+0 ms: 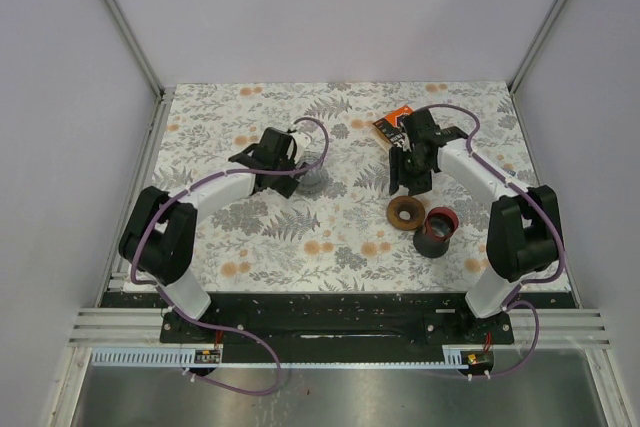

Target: Place the coffee filter in the dripper

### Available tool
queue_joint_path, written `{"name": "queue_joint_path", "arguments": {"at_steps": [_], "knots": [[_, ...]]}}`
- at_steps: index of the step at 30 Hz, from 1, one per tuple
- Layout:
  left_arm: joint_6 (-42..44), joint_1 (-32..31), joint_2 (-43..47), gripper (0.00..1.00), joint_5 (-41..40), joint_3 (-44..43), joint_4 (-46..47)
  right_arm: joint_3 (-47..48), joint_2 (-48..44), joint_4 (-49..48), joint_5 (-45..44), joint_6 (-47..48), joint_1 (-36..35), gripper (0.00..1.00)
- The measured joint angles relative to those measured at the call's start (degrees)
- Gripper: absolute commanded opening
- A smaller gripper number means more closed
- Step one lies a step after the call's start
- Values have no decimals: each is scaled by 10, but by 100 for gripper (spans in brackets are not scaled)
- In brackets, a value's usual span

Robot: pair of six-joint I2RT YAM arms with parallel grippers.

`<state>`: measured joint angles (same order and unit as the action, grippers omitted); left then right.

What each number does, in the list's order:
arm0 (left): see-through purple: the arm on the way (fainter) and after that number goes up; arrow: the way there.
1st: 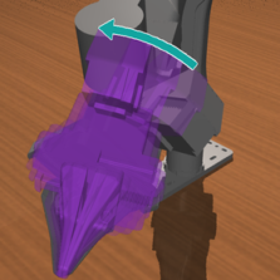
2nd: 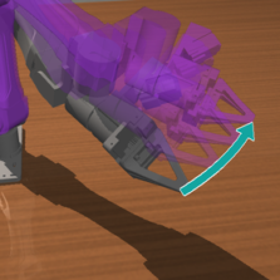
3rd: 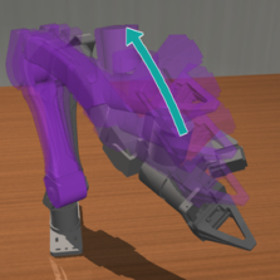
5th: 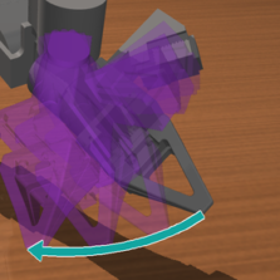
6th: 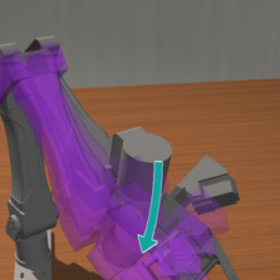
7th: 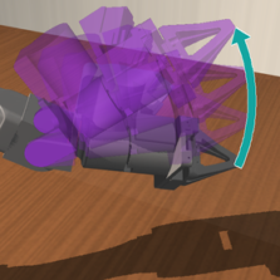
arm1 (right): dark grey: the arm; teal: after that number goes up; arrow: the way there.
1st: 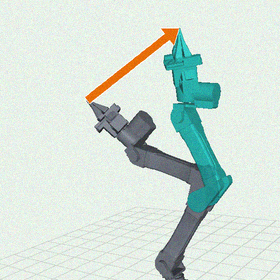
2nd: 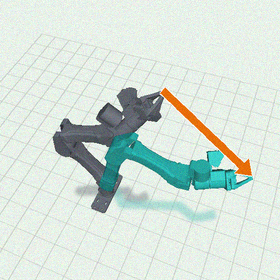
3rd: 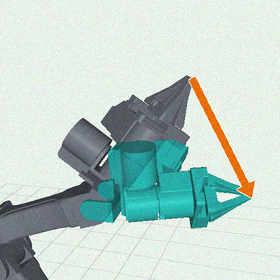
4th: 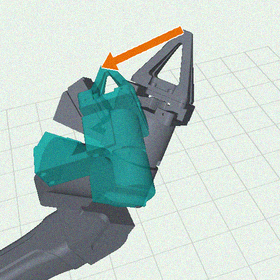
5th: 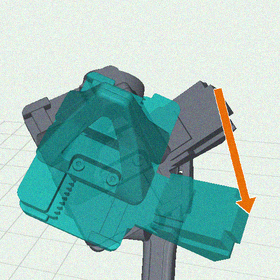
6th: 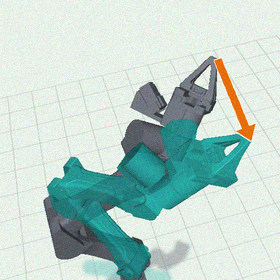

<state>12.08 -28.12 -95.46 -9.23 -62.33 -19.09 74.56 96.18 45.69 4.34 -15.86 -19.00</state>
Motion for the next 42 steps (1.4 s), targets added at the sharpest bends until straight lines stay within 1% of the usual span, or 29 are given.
{"name": "queue_joint_path", "arguments": {"at_steps": [3, 5, 6, 9, 12, 17, 22, 24, 26, 32, 35, 37, 42], "knots": [[7, 8, 1, 88, -25, 0, 16, -24, 0, 1, 4, -6, -3, 59], [10, 22, 1, 88, -32, 0, 22, -35, 0, 0, 7, -10, -9, 62], [12, 31, 2, 88, -34, 0, 24, -39, 0, 0, 8, -11, -13, 65], [16, 52, 6, 89, -35, 0, 23, -47, 6, -4, 13, -14, -31, 66], [28, 64, 24, 90, -22, 1, 13, -48, 24, -7, 11, -16, -46, 65], [50, 60, 83, 91, 17, 13, -6, -53, 48, -7, 6, -16, -56, 65], [60, 58, 116, 91, 31, 14, -28, -55, 61, -7, -14, -16, -64, 64], [61, 58, 120, 91, 33, 13, -38, -55, 75, -8, -23, -14, -68, 59], [61, 58, 121, 91, 38, 13, -49, -54, 92, -8, -31, -9, -70, 52], [58, 58, 140, 92, 58, 10, -79, -38, 98, -7, -47, 17, -78, 23], [56, 58, 149, 92, 66, -1, -88, -36, 98, -7, -67, 47, -98, 8], [53, 61, 152, 93, 78, -13, -96, -36, 98, -4, -75, 76, -116, 0], [37, 84, 153, 92, 129, -52, -129, -34, 83, 8, -74, 141, -169, 0]]}}
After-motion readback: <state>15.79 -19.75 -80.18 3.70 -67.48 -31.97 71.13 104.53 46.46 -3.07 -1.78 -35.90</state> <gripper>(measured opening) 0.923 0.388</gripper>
